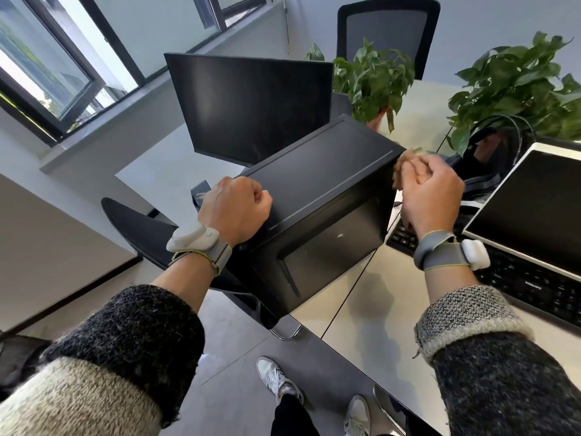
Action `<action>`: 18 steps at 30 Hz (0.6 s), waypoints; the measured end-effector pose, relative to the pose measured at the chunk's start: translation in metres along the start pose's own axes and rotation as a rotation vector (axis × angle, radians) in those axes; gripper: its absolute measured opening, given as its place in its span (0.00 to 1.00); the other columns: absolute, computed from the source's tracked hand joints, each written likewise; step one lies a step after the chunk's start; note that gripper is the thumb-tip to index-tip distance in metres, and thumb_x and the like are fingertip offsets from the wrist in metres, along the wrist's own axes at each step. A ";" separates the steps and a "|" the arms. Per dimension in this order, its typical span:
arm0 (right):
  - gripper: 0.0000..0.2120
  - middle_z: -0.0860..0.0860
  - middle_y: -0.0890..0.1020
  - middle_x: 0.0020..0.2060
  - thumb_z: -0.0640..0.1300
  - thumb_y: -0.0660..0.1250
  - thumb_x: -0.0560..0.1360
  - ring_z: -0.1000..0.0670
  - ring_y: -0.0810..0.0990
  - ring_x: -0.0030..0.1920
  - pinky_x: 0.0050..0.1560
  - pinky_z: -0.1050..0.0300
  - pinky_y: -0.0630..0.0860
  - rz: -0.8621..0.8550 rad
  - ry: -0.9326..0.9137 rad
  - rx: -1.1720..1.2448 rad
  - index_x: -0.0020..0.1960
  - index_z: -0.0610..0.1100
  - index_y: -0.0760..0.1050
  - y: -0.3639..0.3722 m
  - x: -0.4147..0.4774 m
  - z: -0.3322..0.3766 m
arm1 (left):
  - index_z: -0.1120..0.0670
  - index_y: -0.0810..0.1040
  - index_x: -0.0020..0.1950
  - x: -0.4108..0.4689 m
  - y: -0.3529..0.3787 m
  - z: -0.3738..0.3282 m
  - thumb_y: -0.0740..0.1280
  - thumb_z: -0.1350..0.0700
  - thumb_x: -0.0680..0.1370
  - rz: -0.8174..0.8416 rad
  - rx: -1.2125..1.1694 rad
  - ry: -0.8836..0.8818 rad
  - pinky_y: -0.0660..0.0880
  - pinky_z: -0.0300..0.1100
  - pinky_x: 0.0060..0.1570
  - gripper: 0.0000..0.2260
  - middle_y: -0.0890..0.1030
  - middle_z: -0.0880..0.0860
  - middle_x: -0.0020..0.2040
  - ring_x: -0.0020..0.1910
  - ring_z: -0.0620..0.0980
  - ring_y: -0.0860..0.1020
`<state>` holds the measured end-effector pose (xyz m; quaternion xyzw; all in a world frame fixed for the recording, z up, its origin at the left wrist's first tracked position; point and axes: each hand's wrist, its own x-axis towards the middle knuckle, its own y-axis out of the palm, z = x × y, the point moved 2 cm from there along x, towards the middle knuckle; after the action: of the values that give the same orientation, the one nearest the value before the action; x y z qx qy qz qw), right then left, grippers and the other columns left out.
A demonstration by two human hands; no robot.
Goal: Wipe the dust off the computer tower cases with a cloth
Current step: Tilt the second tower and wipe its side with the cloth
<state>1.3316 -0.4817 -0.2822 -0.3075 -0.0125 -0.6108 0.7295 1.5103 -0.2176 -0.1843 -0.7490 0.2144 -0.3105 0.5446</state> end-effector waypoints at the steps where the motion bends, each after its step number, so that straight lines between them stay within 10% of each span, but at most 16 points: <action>1: 0.11 0.45 0.84 0.44 0.53 0.67 0.80 0.41 0.81 0.45 0.49 0.47 0.78 0.028 0.015 0.005 0.51 0.46 0.80 0.005 -0.004 -0.003 | 0.51 0.67 0.26 0.000 0.000 0.000 0.64 0.54 0.79 -0.003 0.003 0.004 0.61 0.36 0.28 0.21 0.69 0.49 0.25 0.25 0.48 0.69; 18: 0.17 0.40 0.86 0.47 0.57 0.65 0.82 0.35 0.81 0.53 0.51 0.46 0.77 0.300 0.196 -0.176 0.52 0.43 0.83 0.015 -0.020 -0.035 | 0.52 0.69 0.27 0.000 -0.001 -0.001 0.64 0.53 0.80 -0.002 0.003 -0.006 0.60 0.36 0.28 0.20 0.71 0.50 0.25 0.26 0.48 0.70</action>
<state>1.3273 -0.4798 -0.3247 -0.3075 0.1582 -0.5211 0.7803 1.5096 -0.2171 -0.1829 -0.7492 0.2117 -0.3092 0.5461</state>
